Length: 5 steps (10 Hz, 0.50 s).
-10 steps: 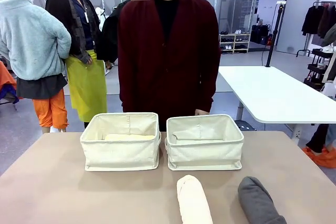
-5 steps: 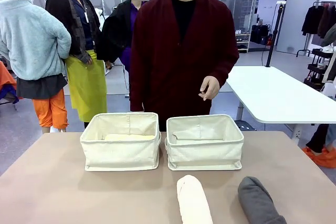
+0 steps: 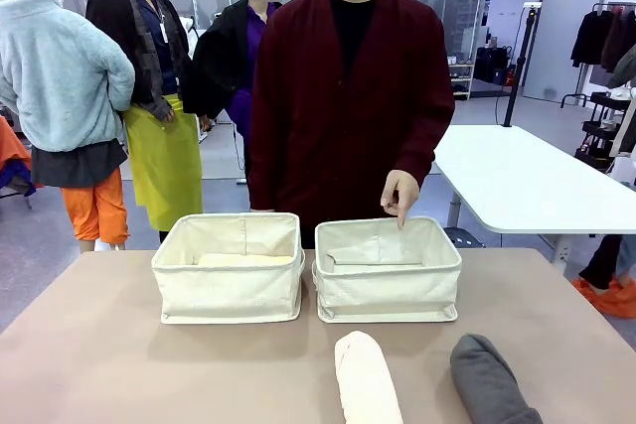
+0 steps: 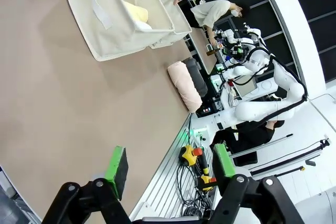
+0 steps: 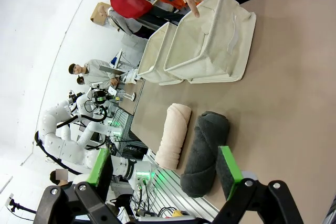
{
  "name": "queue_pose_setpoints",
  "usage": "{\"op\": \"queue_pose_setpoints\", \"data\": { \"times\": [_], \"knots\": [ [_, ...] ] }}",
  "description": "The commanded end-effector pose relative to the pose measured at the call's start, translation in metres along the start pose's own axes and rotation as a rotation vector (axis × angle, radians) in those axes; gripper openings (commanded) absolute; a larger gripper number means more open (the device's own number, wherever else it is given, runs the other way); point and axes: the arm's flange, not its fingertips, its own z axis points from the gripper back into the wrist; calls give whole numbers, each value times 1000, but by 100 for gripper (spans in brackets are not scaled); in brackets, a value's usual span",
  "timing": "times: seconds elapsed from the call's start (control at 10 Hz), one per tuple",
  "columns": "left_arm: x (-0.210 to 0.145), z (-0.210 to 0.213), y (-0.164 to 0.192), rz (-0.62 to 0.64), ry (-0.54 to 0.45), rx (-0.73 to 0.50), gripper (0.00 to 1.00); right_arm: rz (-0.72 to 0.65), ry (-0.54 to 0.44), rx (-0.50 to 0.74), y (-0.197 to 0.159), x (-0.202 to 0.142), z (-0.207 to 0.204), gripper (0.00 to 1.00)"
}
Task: Divide the towels into two baskets.
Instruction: Pick up one hotel-folded towel from the bottom of the table and place it in the Fabric basket indicated by the person.
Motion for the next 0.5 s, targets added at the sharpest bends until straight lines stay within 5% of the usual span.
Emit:
{"op": "queue_pose_setpoints", "data": {
  "times": [0.0,0.1,0.4],
  "knots": [
    [-2,3,-7,21,6,2,82,10,-7,7,3,-2,1,100],
    [-2,3,-7,21,6,2,82,0,0,0,0,0,0,100],
    [-2,3,-7,21,6,2,82,-2,296,-233,46,-14,-84,100]
  ]
}}
